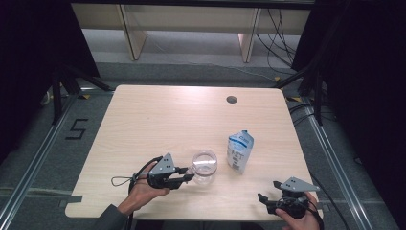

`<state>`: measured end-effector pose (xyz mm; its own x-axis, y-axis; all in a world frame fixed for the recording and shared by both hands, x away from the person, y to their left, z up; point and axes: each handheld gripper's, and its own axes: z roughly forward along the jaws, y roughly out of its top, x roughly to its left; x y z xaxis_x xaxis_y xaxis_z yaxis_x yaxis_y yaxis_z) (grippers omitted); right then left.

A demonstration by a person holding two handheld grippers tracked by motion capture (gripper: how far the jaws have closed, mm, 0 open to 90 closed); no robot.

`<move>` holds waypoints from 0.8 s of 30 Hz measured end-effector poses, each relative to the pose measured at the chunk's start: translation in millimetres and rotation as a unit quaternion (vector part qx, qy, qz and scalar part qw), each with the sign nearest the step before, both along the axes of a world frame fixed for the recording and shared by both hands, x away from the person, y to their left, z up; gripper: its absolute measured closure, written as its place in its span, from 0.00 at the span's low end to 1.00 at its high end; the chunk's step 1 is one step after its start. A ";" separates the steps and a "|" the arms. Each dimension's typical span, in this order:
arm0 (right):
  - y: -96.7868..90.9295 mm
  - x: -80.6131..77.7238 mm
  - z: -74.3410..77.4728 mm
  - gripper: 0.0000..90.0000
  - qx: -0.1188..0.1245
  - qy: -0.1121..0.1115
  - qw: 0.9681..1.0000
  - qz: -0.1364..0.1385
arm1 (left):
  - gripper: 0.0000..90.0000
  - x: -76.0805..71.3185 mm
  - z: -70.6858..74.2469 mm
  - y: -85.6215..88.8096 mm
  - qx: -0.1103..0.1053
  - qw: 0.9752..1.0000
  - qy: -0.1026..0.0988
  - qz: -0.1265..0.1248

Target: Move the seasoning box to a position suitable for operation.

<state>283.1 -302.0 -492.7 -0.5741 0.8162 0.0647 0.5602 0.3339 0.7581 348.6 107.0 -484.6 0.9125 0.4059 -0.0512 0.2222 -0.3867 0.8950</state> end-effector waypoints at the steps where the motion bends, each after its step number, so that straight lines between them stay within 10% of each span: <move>1: 0.0 0.2 -0.2 0.25 0.000 -0.001 1.000 0.001 | 0.80 -0.6 0.2 -0.4 0.004 1.000 -0.004 -0.006; 7: 0.3 0.2 -0.3 0.25 0.002 0.001 1.000 0.002 | 0.80 0.7 0.0 -2.0 0.007 0.999 -0.011 -0.031; 24: 0.7 0.1 -0.4 0.25 0.002 0.000 1.000 0.004 | 0.76 5.9 1.1 5.0 0.023 1.000 -0.010 0.012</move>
<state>283.2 -301.4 -493.1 -0.5802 0.8116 0.0684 0.5582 0.3351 0.7590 354.5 112.0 -483.6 0.9035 0.4284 -0.0143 0.2145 -0.4230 0.8804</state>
